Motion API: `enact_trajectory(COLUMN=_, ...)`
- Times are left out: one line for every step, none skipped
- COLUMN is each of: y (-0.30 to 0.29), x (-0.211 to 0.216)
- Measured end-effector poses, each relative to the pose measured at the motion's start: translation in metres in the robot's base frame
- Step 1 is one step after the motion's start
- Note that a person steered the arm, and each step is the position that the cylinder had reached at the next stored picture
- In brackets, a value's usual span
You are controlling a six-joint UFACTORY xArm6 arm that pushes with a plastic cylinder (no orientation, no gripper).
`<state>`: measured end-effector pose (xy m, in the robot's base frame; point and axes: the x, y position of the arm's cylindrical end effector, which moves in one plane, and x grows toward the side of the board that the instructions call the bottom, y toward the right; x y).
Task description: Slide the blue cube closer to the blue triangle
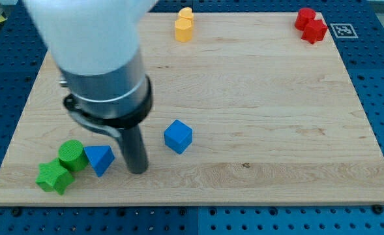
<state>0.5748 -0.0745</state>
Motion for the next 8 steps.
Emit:
enact_trajectory(y=0.043, x=0.0)
enact_trajectory(y=0.074, x=-0.002)
enact_trajectory(y=0.088, x=-0.024)
enact_trajectory(y=0.095, x=-0.034)
enact_trajectory(y=0.097, x=-0.041)
enact_trajectory(y=0.095, x=-0.048)
enact_trajectory(y=0.086, x=-0.048)
enact_trajectory(y=0.065, x=-0.048)
